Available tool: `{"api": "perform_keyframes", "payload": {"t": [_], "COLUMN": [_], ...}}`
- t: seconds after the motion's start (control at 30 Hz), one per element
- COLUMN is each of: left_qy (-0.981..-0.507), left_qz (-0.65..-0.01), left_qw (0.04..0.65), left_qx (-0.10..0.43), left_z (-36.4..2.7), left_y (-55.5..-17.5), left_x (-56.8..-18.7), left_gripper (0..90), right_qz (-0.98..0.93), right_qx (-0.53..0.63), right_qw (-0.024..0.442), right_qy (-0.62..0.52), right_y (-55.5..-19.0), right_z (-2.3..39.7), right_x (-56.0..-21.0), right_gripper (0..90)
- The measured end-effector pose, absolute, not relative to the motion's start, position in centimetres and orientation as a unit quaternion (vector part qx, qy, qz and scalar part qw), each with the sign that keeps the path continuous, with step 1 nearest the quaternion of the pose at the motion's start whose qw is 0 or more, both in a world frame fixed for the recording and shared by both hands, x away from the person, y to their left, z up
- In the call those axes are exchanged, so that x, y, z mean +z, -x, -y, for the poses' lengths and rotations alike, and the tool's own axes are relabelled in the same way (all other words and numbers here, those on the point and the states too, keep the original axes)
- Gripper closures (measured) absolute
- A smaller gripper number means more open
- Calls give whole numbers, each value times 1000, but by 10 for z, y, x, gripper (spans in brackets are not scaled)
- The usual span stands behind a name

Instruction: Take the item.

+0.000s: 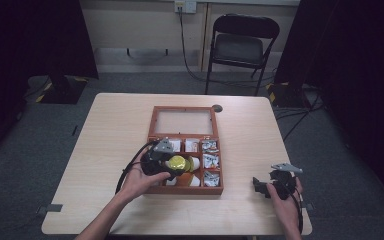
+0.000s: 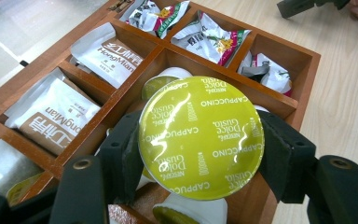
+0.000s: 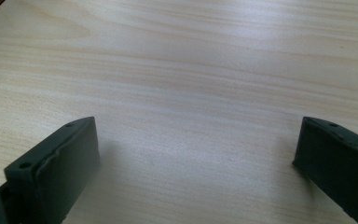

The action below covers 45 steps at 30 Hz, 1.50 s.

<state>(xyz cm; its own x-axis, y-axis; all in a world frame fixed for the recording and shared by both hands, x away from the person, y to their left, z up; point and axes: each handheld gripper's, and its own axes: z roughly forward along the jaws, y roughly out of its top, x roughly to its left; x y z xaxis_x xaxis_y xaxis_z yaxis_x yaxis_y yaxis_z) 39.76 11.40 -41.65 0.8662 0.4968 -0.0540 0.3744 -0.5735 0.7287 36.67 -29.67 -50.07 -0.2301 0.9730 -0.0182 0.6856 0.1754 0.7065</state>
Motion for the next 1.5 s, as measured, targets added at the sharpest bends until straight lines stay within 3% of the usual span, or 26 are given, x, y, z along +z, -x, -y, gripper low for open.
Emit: {"api": "perform_keyframes", "payload": {"t": [1.5], "left_qy": [-855], "left_qz": [-284], "left_qw": [418], "left_qx": [114], "left_z": [-167], "left_y": [-407], "left_x": [-395], "left_gripper": [379], "right_qz": [-727], "right_qx": [295], "right_qw": [244], "right_qy": [-571], "right_y": [-367], "right_z": [297], "right_x": [-501], "right_gripper": [0]}}
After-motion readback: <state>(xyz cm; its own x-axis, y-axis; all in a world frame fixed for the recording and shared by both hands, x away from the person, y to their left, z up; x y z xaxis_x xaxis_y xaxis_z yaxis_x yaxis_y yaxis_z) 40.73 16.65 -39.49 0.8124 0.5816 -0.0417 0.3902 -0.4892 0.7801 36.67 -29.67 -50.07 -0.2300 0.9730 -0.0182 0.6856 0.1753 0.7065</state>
